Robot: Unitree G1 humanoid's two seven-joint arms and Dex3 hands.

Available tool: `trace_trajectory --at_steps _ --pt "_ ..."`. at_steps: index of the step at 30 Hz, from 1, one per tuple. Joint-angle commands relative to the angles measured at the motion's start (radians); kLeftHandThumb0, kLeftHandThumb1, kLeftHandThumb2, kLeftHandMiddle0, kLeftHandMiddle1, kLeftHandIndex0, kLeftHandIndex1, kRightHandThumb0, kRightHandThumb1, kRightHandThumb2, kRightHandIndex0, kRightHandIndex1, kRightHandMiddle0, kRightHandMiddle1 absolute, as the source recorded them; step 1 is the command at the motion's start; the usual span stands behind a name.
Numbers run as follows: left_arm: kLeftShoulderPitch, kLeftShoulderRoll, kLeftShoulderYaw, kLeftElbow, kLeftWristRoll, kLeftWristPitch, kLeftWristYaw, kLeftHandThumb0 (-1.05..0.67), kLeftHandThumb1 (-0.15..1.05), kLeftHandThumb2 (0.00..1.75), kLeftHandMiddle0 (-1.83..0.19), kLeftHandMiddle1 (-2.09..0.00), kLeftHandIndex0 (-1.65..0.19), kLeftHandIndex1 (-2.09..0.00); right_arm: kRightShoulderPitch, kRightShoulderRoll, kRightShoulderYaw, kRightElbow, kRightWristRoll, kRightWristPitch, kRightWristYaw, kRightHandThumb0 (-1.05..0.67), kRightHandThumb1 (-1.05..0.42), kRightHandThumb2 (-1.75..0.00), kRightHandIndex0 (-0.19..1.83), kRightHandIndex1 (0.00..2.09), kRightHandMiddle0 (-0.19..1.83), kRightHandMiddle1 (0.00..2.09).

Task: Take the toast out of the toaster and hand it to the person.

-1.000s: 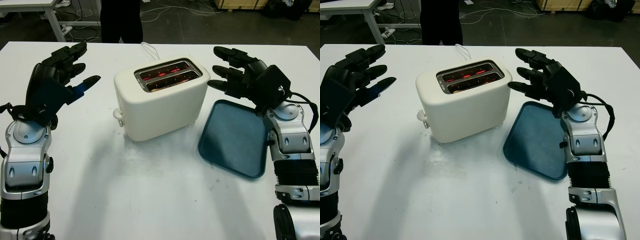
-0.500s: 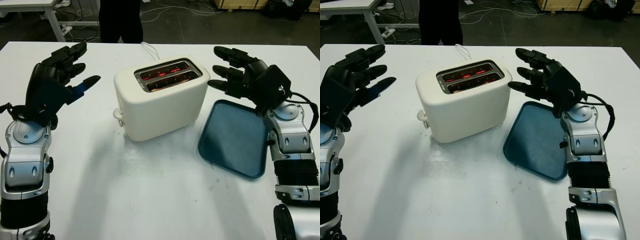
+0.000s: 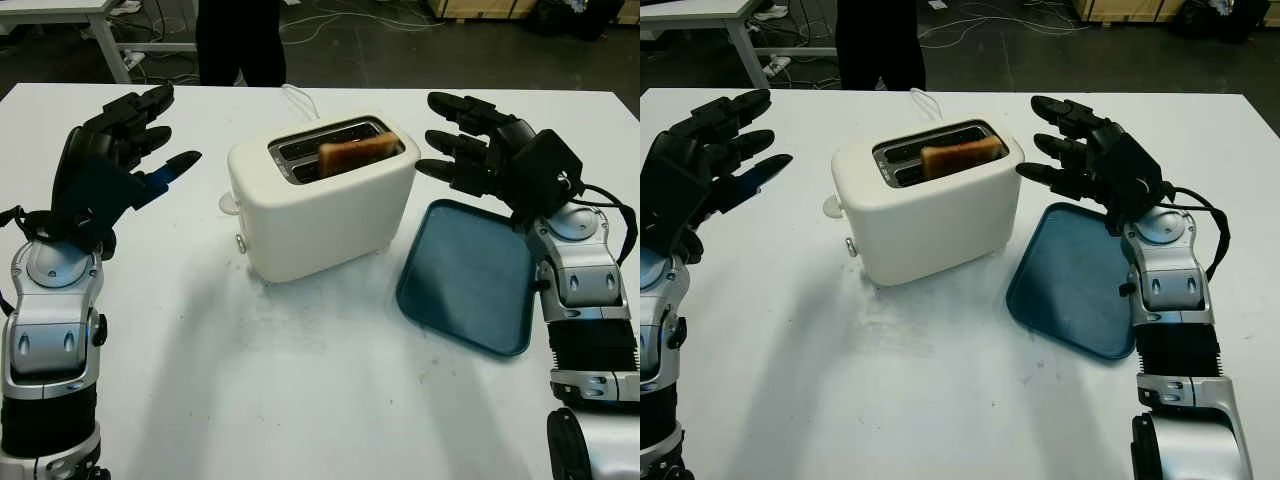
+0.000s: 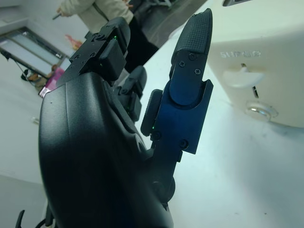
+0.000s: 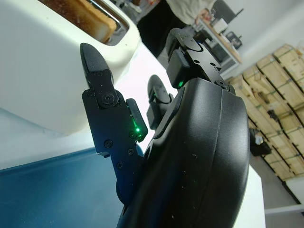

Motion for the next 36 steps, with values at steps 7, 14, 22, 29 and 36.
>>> trace_trajectory --at_steps 7,14,22,29,36 --pt "0.008 0.004 0.008 -0.004 -0.005 -0.014 0.004 -0.62 0.92 0.11 -0.43 -0.25 -0.48 0.0 -0.06 -0.035 0.016 0.007 -0.033 -0.037 -0.001 -0.42 -0.79 0.0 0.49 0.03 0.43 0.01" --pt "0.008 0.001 0.008 0.0 -0.006 -0.008 0.006 -0.64 0.92 0.11 -0.43 -0.24 -0.48 0.0 -0.208 -0.048 0.014 0.113 -0.05 -0.188 -0.011 -0.29 -0.72 0.0 0.63 0.09 0.58 0.08" --pt "0.016 -0.001 0.007 -0.01 0.001 -0.002 0.011 -0.64 0.92 0.11 -0.44 -0.24 -0.48 0.0 -0.376 -0.021 0.066 0.26 -0.064 -0.312 0.028 -0.34 -0.59 0.0 0.89 0.25 0.86 0.19" --pt "0.018 0.003 0.005 -0.006 0.005 -0.011 0.011 -0.64 0.92 0.11 -0.45 -0.24 -0.49 0.0 -0.414 -0.025 0.174 0.302 -0.178 -0.462 0.032 -0.48 -0.61 0.0 0.78 0.69 0.94 0.19" --pt "0.015 0.007 0.001 0.0 0.011 -0.017 0.009 -0.66 0.92 0.11 -0.46 -0.24 -0.49 -0.01 -0.419 -0.032 0.255 0.314 -0.3 -0.554 0.022 -0.31 -0.61 0.0 0.77 0.67 0.93 0.16"
